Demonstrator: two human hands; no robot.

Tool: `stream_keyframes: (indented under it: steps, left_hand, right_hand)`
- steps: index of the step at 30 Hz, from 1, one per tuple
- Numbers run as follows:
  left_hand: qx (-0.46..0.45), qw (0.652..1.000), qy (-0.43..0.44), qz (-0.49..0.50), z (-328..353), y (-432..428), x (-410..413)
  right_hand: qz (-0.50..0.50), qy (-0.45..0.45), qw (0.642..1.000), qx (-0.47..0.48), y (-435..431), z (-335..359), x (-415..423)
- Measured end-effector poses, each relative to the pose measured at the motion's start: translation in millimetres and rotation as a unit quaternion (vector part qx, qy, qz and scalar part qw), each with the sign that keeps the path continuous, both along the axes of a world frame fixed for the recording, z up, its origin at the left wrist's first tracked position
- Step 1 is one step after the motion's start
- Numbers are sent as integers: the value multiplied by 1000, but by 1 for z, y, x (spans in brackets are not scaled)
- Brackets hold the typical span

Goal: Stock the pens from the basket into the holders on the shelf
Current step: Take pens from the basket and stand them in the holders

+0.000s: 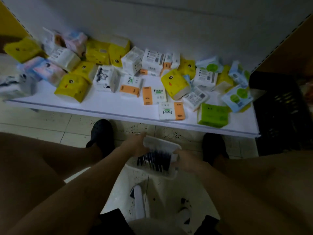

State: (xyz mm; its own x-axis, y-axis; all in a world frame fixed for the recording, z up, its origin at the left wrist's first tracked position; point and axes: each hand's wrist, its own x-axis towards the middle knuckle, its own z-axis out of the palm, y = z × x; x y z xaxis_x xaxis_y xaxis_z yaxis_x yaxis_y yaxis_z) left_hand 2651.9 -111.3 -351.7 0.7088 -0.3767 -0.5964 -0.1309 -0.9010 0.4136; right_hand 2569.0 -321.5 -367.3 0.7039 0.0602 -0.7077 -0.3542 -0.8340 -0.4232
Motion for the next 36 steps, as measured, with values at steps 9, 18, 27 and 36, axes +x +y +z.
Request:
stream_keyframes:
  steps: [9, 18, 27, 36]
  left_hand:
    - [11, 991, 126, 42, -101, -9, -12]
    - [49, 966, 228, 110, -145, -6, -16]
    - [-19, 957, 145, 249, -144, -6, -21]
    - [-106, 911, 172, 360, -130, -4, -29]
  right_hand:
    - [-12, 38, 999, 16, 5, -28, 11]
    - [-97, 78, 991, 41, 13, -55, 6]
    - [-103, 125, 986, 37, 28, -101, 10]
    - [-103, 117, 986, 56, 43, -134, 7]
